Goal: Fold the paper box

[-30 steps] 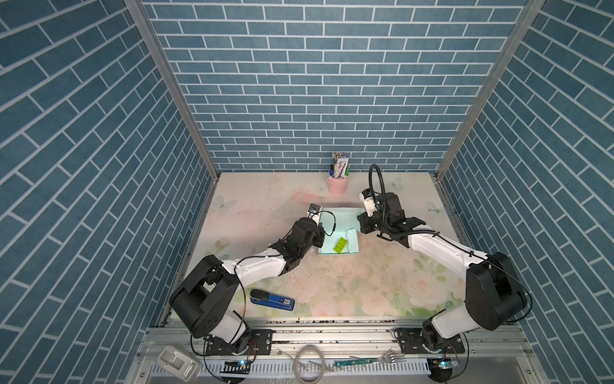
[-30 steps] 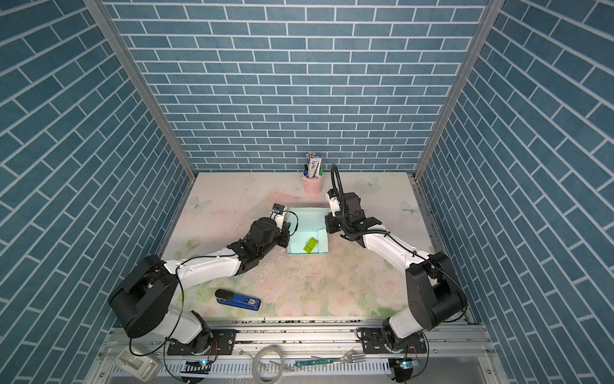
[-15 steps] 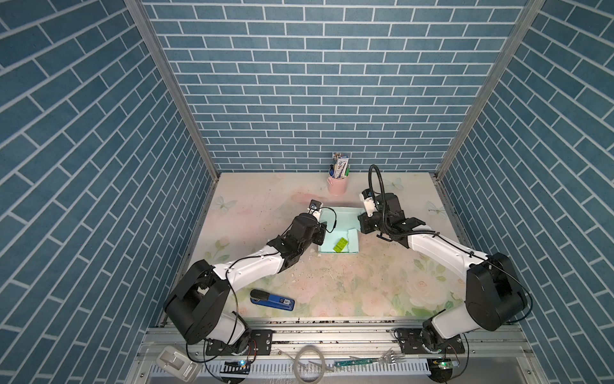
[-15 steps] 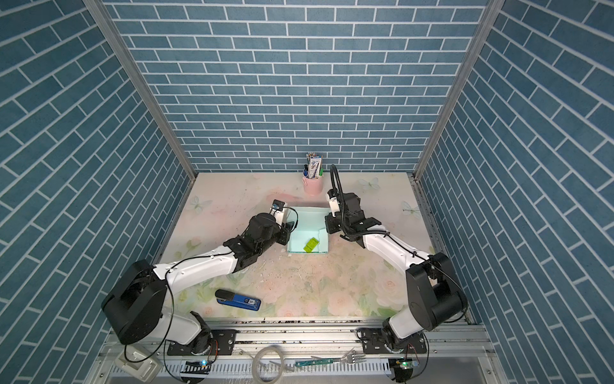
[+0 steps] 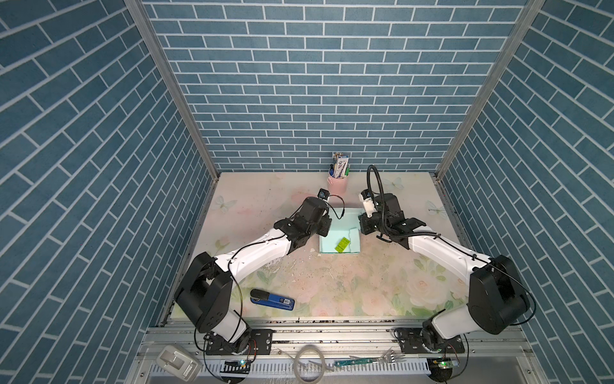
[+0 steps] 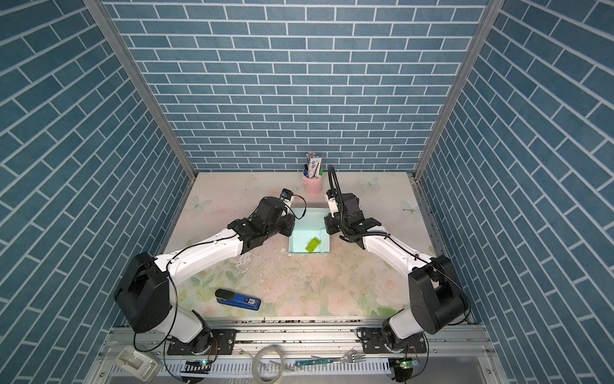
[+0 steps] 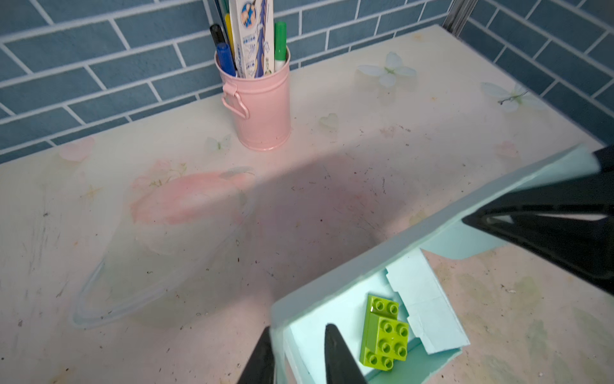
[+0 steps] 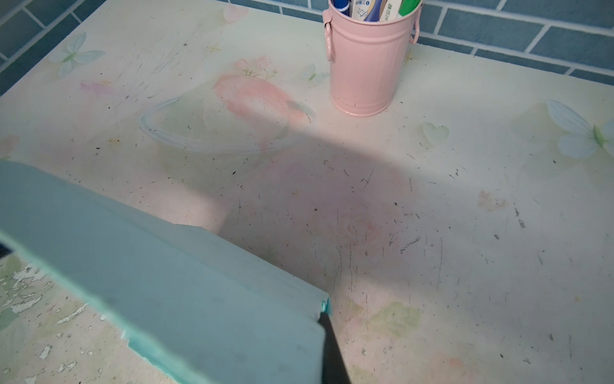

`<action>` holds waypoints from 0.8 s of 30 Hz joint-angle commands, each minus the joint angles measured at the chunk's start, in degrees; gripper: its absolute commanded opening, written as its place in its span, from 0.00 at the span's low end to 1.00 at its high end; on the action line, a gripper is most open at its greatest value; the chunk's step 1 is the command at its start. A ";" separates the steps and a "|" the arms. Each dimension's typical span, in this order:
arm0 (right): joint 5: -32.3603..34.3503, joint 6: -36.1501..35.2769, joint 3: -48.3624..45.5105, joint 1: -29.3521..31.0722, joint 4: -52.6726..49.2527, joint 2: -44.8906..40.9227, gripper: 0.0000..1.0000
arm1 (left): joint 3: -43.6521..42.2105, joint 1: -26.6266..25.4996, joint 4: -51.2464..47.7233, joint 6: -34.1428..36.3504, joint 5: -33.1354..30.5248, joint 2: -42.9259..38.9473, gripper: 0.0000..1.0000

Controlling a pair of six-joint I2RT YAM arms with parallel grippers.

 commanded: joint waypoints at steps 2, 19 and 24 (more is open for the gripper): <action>1.07 -2.24 0.85 0.53 -0.44 -1.89 0.00 | 1.64 0.29 -5.08 -0.13 0.15 1.71 0.25; 1.44 -2.71 0.52 1.17 -0.50 -1.89 0.00 | 3.71 1.29 -4.74 1.17 0.71 2.02 0.21; 1.81 -2.85 0.47 1.30 -0.59 -1.85 0.00 | 3.98 1.33 -4.59 1.12 0.94 2.55 0.15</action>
